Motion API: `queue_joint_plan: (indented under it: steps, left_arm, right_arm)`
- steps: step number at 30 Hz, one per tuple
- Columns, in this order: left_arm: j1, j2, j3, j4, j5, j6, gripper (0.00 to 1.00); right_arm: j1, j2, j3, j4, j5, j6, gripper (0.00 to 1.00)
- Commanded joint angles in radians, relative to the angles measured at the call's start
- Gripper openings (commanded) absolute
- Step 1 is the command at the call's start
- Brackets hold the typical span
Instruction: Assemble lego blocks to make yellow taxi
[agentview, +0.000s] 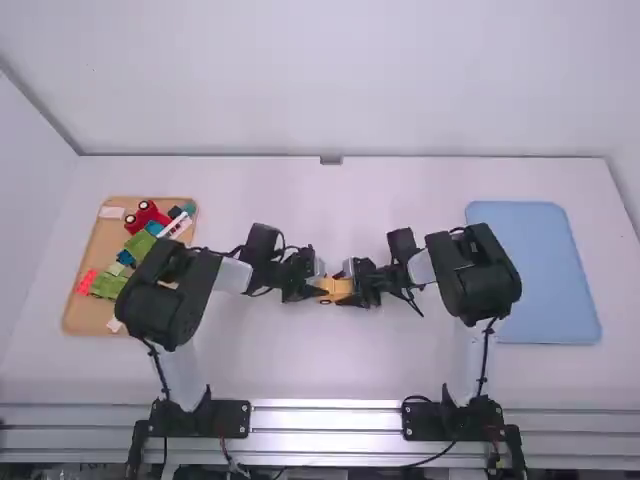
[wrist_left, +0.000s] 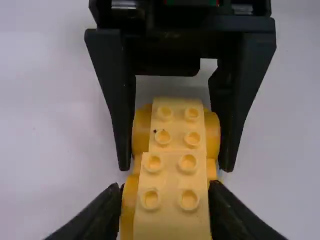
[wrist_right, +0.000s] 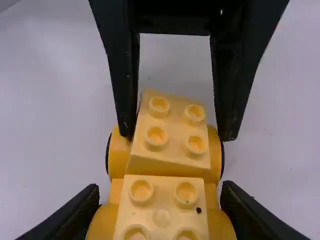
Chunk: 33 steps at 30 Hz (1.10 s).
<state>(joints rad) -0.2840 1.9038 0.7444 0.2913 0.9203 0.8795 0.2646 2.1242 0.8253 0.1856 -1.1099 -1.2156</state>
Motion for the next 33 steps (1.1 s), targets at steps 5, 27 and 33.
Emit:
queue_joint_plan:
  steps: [5, 27, 33]
  left_arm:
    - [-0.011, -0.015, 0.007, 0.0, -0.047, 0.002, 0.13]
    - [0.04, -0.158, 0.049, -0.01, 0.16, -0.063, 0.82]
    - [-0.002, -0.151, 0.047, -0.053, 0.0, -0.102, 0.02]
  right_arm:
    - [-0.002, 0.013, 0.012, -0.008, 0.011, 0.007, 0.46]
    - [-0.002, 0.013, 0.012, -0.008, 0.01, 0.007, 0.47]
    - [-0.002, 0.013, 0.012, -0.008, 0.008, 0.007, 0.47]
